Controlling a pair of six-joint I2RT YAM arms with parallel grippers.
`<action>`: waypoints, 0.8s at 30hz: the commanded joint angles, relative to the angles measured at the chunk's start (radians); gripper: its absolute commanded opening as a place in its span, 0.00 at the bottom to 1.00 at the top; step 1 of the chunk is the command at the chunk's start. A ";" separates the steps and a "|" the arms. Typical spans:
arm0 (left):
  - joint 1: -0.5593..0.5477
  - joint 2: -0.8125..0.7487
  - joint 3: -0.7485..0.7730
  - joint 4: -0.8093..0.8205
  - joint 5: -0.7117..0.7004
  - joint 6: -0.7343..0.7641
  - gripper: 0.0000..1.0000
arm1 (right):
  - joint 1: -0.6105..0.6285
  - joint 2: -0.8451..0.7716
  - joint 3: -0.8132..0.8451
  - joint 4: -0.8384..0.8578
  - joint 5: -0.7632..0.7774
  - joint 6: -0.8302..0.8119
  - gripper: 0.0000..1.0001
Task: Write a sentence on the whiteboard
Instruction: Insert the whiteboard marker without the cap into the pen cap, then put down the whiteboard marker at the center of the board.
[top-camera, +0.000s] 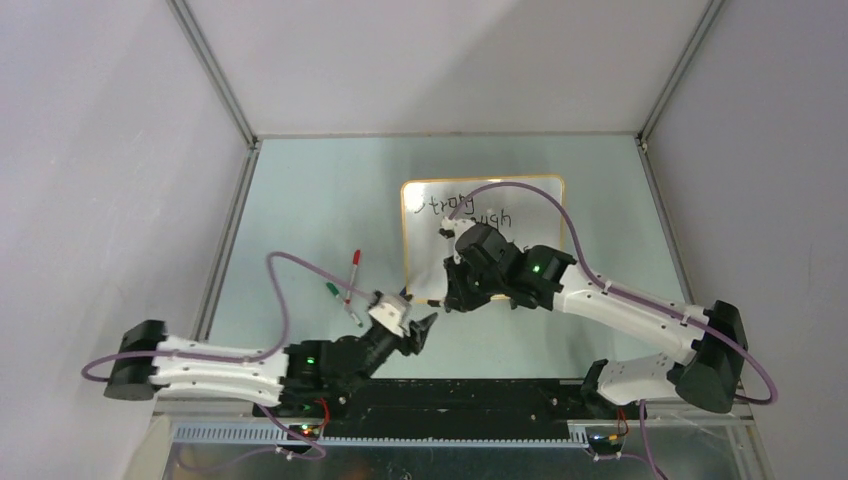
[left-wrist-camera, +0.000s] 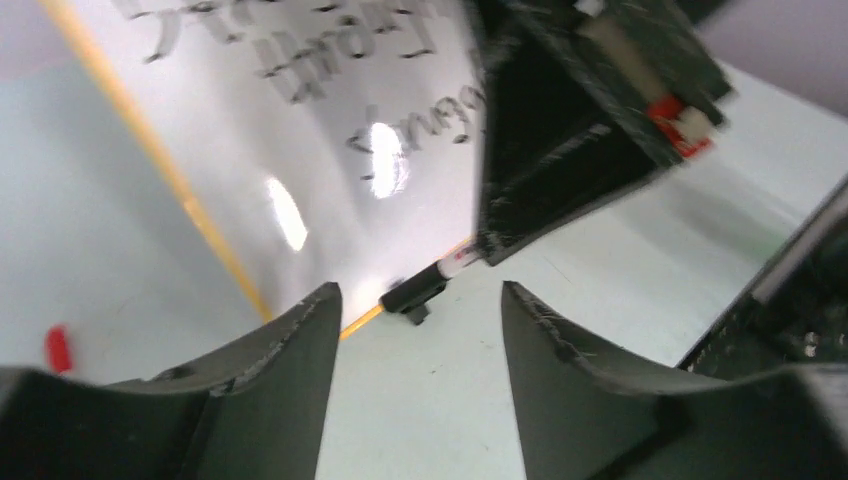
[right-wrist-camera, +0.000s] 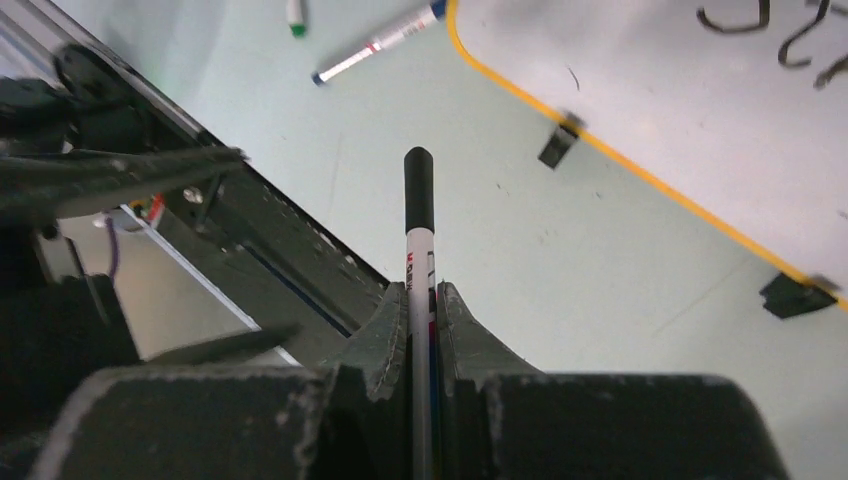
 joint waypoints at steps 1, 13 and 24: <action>0.000 -0.250 0.119 -0.676 -0.314 -0.455 0.72 | 0.009 -0.026 -0.001 0.187 0.052 0.031 0.00; 0.002 -0.547 0.364 -1.605 -0.450 -1.231 0.90 | 0.125 0.231 0.066 0.569 0.310 0.059 0.00; 0.002 -0.557 0.321 -1.571 -0.496 -1.117 0.97 | 0.118 0.355 0.152 0.659 0.299 0.037 0.73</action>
